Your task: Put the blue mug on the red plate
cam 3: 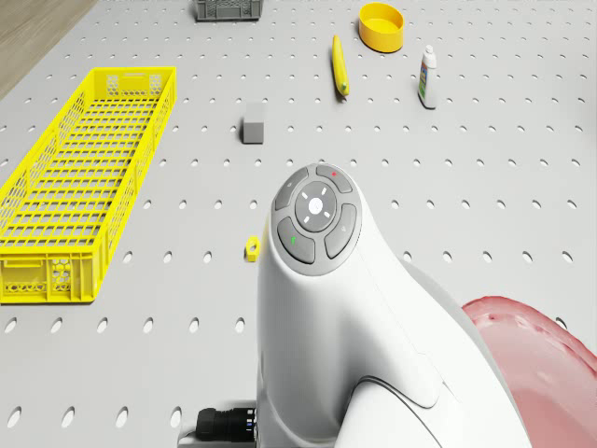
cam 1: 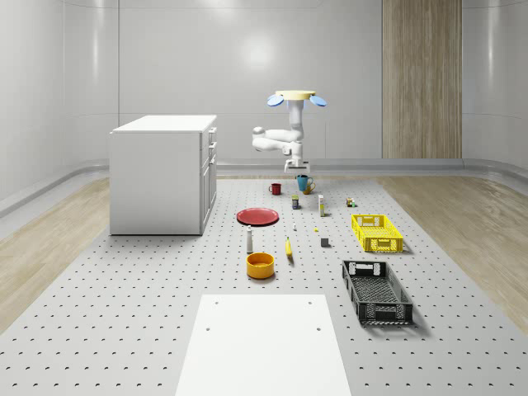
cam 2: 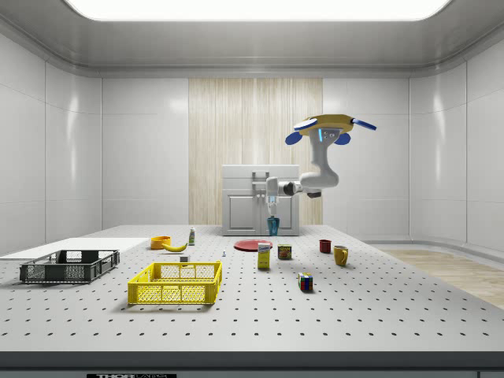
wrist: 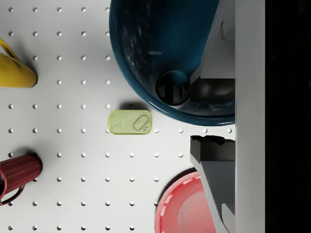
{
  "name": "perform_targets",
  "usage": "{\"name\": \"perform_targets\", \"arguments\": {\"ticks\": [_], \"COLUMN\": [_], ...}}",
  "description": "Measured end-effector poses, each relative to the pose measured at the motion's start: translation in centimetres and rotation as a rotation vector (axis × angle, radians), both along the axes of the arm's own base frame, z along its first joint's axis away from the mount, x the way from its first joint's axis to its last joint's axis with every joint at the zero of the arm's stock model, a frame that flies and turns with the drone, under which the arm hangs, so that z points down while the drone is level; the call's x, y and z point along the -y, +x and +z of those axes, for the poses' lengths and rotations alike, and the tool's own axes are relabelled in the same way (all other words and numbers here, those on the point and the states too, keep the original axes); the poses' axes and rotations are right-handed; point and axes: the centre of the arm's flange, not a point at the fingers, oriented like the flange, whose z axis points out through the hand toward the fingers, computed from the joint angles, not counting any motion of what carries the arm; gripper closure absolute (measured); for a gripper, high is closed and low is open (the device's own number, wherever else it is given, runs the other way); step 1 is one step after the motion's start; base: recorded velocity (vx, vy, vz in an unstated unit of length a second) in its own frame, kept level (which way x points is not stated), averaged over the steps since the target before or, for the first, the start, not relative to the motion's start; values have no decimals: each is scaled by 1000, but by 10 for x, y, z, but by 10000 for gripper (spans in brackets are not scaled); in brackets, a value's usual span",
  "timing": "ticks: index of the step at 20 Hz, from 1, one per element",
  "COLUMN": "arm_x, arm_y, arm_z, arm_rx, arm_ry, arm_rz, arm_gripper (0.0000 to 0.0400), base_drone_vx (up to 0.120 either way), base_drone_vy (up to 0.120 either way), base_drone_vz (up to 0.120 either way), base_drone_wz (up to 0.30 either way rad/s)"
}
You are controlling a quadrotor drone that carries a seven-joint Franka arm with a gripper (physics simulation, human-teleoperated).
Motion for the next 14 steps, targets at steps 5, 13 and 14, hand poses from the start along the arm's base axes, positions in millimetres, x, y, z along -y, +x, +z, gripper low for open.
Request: {"name": "perform_targets", "arguments": {"ticks": [5, 13, 14], "arm_x": [0, 0, 0], "arm_y": [0, 0, 0], "arm_z": [0, 0, 0], "arm_rx": [0, 0, 0], "arm_ry": [0, 0, 0], "arm_rz": [0, 0, 0], "arm_gripper": [300, 300, 300], "base_drone_vx": [120, 120, 120], "base_drone_vy": [-120, -120, -120], "base_drone_vz": [0, 0, 0], "base_drone_wz": [0, 0, 0]}}
